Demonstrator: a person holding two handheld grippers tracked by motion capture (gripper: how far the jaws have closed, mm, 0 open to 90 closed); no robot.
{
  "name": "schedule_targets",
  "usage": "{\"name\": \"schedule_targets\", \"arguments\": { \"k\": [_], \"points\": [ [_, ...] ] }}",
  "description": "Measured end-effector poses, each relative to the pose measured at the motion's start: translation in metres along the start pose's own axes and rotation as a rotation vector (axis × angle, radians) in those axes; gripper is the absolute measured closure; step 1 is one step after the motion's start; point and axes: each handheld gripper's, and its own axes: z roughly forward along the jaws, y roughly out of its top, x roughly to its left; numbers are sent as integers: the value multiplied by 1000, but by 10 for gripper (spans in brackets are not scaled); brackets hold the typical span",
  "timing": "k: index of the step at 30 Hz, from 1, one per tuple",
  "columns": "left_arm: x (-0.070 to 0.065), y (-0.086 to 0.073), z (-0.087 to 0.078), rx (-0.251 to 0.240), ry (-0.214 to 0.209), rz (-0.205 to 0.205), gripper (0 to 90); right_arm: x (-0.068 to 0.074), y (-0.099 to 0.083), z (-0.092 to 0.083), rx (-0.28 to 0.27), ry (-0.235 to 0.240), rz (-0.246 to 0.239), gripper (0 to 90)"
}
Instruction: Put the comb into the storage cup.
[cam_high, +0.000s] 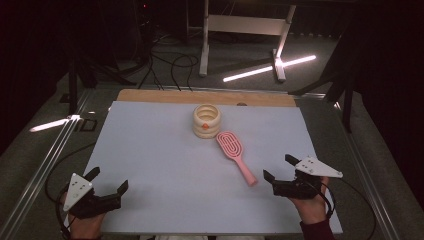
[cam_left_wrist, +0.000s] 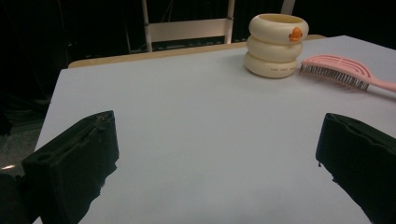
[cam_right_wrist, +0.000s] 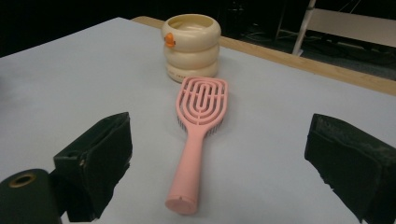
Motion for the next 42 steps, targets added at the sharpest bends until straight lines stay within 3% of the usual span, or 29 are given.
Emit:
{"name": "schedule_targets", "arguments": {
  "k": [42],
  "points": [
    [1,-2,1,11,9,3,0,15,35,40,81,38,-41,76]
  ]
}}
